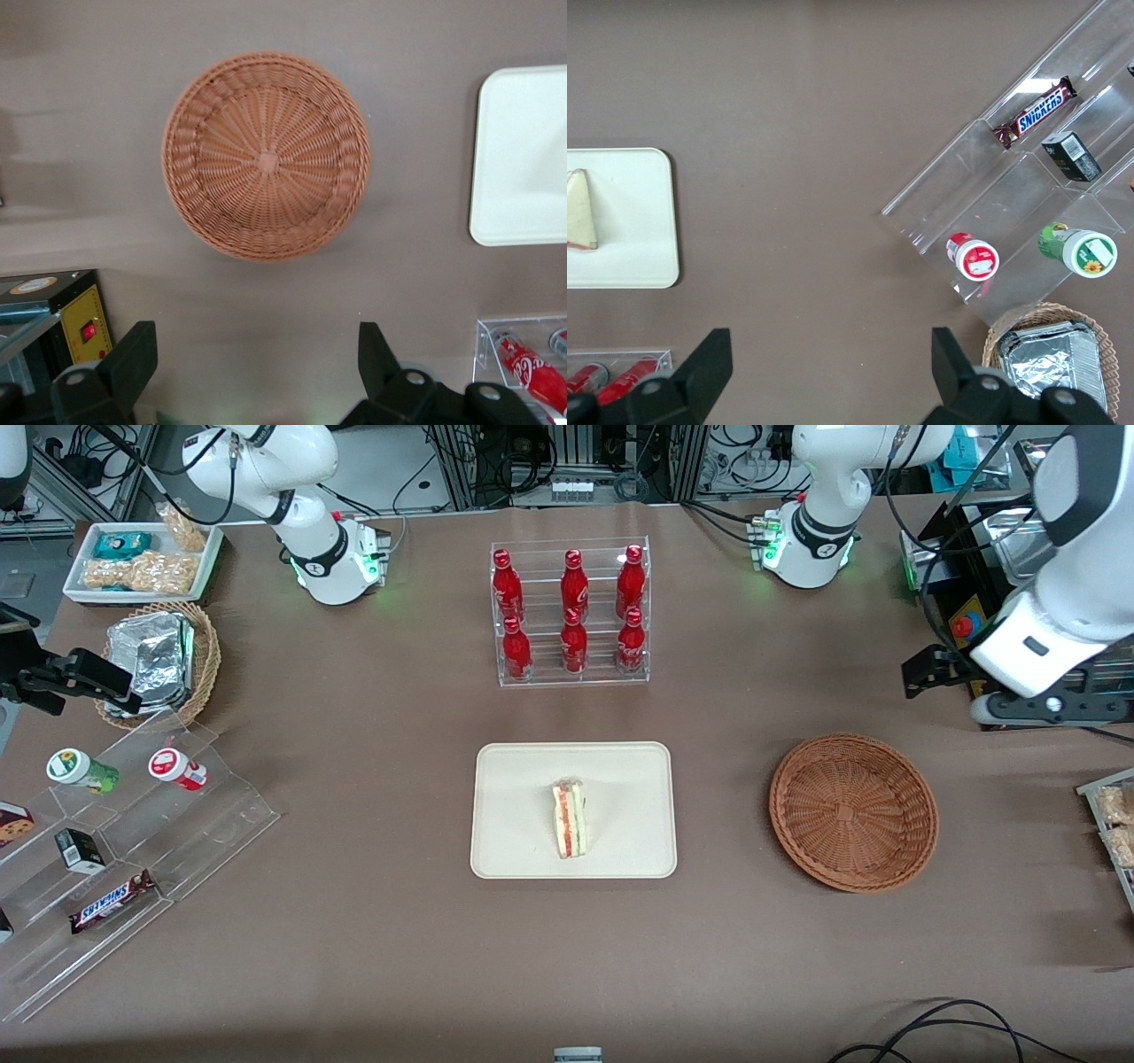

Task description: Place sandwich from basket to tray

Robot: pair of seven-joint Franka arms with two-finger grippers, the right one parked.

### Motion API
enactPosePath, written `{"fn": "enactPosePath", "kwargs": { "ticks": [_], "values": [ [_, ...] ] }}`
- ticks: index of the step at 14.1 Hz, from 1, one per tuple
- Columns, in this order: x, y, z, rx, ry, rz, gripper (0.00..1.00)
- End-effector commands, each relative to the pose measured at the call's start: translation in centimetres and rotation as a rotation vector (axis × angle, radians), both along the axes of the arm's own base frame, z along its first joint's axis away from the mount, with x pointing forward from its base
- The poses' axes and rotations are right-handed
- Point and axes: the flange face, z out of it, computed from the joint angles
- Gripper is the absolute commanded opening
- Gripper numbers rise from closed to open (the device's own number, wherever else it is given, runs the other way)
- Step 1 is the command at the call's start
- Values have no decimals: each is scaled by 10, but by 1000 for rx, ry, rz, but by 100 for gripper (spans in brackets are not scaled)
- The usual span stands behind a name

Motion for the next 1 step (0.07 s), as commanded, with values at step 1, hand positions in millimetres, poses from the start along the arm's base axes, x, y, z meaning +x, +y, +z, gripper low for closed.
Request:
{"fn": "enactPosePath", "kwargs": {
  "ticks": [1],
  "values": [
    [2,5,11,1,-28,-6,100]
  ]
}}
